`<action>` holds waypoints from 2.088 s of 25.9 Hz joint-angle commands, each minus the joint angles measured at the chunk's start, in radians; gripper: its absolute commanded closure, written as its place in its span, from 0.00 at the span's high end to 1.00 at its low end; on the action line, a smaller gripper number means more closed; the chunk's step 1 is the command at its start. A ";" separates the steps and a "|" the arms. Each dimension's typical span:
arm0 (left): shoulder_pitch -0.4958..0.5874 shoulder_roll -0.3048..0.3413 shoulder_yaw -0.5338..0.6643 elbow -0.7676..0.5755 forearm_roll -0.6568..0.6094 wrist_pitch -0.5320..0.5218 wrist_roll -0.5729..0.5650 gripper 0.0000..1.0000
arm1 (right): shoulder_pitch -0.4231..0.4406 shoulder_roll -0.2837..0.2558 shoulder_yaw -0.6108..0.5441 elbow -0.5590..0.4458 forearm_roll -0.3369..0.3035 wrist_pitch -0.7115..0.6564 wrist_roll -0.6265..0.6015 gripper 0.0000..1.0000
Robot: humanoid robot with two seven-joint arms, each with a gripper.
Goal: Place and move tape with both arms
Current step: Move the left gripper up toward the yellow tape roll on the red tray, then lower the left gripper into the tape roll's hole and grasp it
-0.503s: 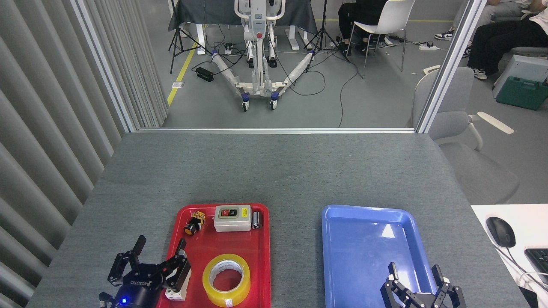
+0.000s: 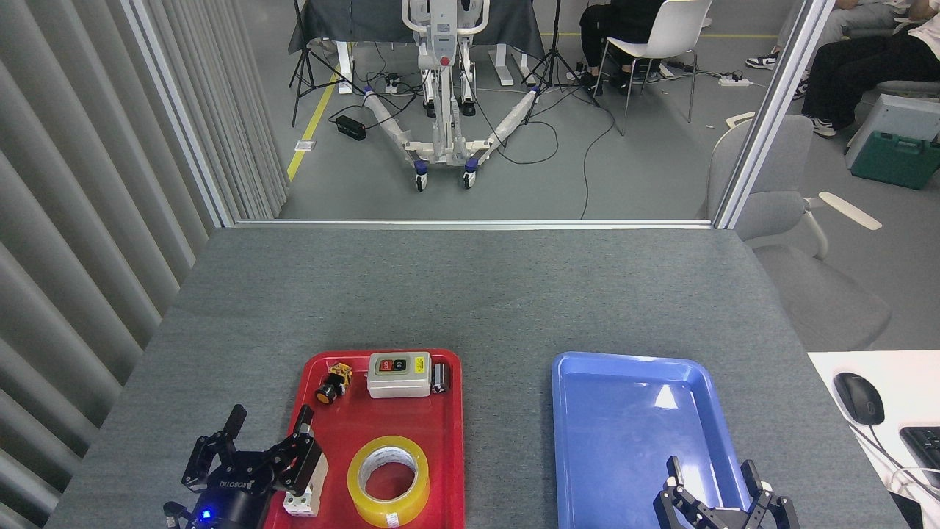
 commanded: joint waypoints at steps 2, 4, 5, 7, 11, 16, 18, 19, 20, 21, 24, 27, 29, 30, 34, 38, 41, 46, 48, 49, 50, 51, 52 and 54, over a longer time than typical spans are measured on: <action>-0.006 0.023 0.000 0.018 0.008 -0.009 -0.007 1.00 | -0.001 -0.010 -0.006 0.000 0.000 0.002 0.002 1.00; -0.006 0.023 -0.001 0.021 0.008 -0.009 -0.009 1.00 | -0.001 -0.013 -0.006 0.006 -0.003 0.002 0.002 1.00; -0.008 0.026 -0.001 0.021 0.008 -0.009 -0.007 1.00 | -0.001 -0.011 -0.006 0.004 -0.003 0.002 0.002 1.00; -0.013 0.070 -0.007 0.007 0.012 -0.009 -0.012 1.00 | 0.001 -0.007 -0.006 0.004 -0.002 0.002 0.002 1.00; -0.059 0.169 -0.053 -0.033 0.035 -0.009 -0.107 1.00 | -0.001 -0.010 -0.006 0.003 -0.003 0.002 0.002 1.00; -0.143 0.156 -0.075 -0.039 0.037 -0.011 -0.507 1.00 | -0.001 -0.013 -0.006 0.003 -0.003 0.002 0.002 1.00; -0.209 0.156 -0.101 -0.038 0.039 -0.015 -0.685 1.00 | -0.001 -0.013 -0.007 0.003 -0.003 0.002 0.002 1.00; -0.246 0.156 -0.128 -0.035 0.039 -0.017 -0.765 1.00 | -0.001 -0.014 -0.007 0.003 -0.003 0.002 0.002 1.00; -0.283 0.158 -0.164 -0.030 0.040 -0.017 -0.831 1.00 | -0.001 -0.014 -0.007 0.003 -0.003 0.000 0.002 1.00; -0.313 0.156 -0.196 -0.021 0.040 -0.017 -0.886 1.00 | -0.001 -0.016 -0.007 0.004 -0.003 0.000 0.002 1.00; -0.382 0.132 -0.270 0.034 0.039 -0.023 -0.973 1.00 | -0.001 -0.014 -0.007 0.004 -0.003 0.000 0.003 1.00; -0.427 0.098 -0.288 0.073 0.039 -0.055 -1.032 1.00 | -0.001 -0.013 -0.007 0.003 -0.003 0.002 0.003 1.00; -0.462 0.097 -0.293 0.105 0.039 -0.089 -1.104 1.00 | -0.001 -0.014 -0.007 0.004 -0.003 0.002 0.003 1.00; -0.485 0.098 -0.308 0.128 0.039 -0.109 -1.148 1.00 | -0.001 -0.014 -0.007 0.004 -0.003 0.002 0.003 1.00; -0.589 0.101 -0.423 0.271 0.039 -0.155 -1.273 1.00 | -0.001 -0.011 -0.006 0.003 -0.002 0.002 0.003 1.00; -0.617 0.093 -0.434 0.303 0.039 -0.192 -1.326 1.00 | -0.001 -0.007 -0.006 0.003 0.000 0.003 0.003 1.00; -0.632 0.092 -0.438 0.338 0.039 -0.204 -1.340 1.00 | -0.001 -0.007 -0.004 -0.002 0.000 0.003 0.003 1.00; -0.666 0.038 -0.446 0.472 0.034 -0.241 -1.398 0.98 | -0.001 -0.011 -0.004 -0.005 0.000 0.002 0.005 1.00; -0.671 0.035 -0.446 0.481 0.034 -0.250 -1.409 0.92 | -0.001 -0.011 -0.004 -0.005 0.000 0.003 0.005 1.00; -0.677 0.035 -0.448 0.482 0.032 -0.252 -1.412 0.90 | -0.001 -0.011 -0.004 -0.005 0.000 0.003 0.005 1.00; -0.678 0.035 -0.449 0.485 0.032 -0.253 -1.414 0.84 | -0.001 -0.011 -0.004 -0.005 0.000 0.003 0.005 1.00; -0.678 0.035 -0.449 0.488 0.034 -0.255 -1.415 0.78 | -0.001 -0.013 -0.004 -0.005 0.002 0.003 0.005 1.00; -0.678 0.034 -0.449 0.492 0.034 -0.261 -1.418 0.67 | -0.001 -0.013 -0.004 -0.005 0.002 0.003 0.005 1.00; -0.678 0.026 -0.448 0.493 0.037 -0.282 -1.434 0.39 | -0.001 -0.013 -0.004 -0.006 0.002 0.003 0.005 1.00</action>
